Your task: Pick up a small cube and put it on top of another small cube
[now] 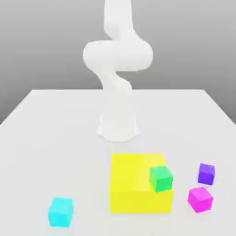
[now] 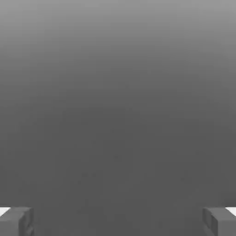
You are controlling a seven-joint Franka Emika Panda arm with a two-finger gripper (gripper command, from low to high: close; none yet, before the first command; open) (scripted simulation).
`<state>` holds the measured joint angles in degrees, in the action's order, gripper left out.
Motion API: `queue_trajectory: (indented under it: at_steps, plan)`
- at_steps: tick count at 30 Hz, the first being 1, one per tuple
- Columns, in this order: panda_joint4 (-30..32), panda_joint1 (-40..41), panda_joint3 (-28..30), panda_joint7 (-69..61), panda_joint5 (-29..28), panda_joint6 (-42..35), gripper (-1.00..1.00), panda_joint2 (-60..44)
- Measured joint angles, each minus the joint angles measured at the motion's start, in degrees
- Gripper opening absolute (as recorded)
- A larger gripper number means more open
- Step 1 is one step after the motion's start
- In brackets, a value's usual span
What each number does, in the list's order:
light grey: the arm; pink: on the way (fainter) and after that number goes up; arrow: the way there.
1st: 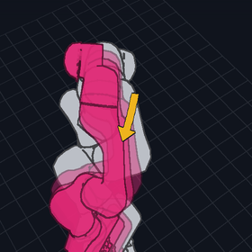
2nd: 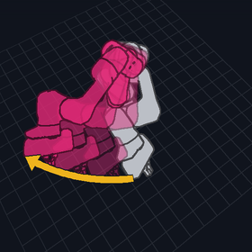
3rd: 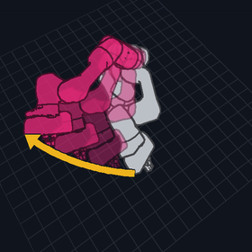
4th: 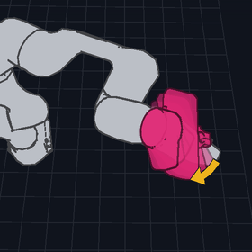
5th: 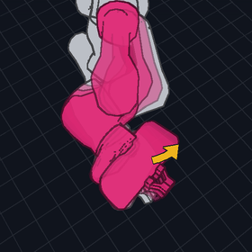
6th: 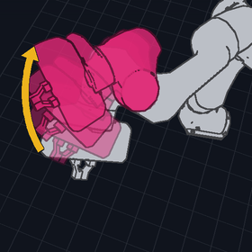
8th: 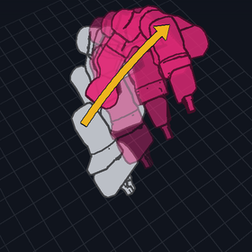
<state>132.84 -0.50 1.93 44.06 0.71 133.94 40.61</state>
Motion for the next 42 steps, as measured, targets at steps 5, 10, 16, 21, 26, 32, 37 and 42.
queue_trajectory:
  at_steps: [5, 10, 16, 21, 26, 32, 37, 42]
  plan:
    - [2.2, -0.9, 4.0, -3.8, 1.6, 4.4, 0.00, -10.7]
    - [4.3, -1.2, 7.3, -7.9, 3.8, 8.7, 0.00, -21.1]
    - [6.8, -0.6, 10.4, -12.9, 6.6, 13.8, 0.00, -33.6]
    - [8.9, 1.7, 11.5, -16.5, 8.1, 18.1, 0.00, -43.9]
    - [10.6, 3.7, 12.0, -18.9, 8.3, 23.0, 0.00, -54.0]
    - [8.8, 7.5, 7.5, -22.7, 13.0, 30.4, -1.00, -63.9]
    - [8.7, 7.9, 7.0, -22.9, 13.3, 31.0, -1.00, -64.7]
    - [10.3, 5.2, 10.6, -19.7, 8.9, 25.0, -1.00, -57.0]
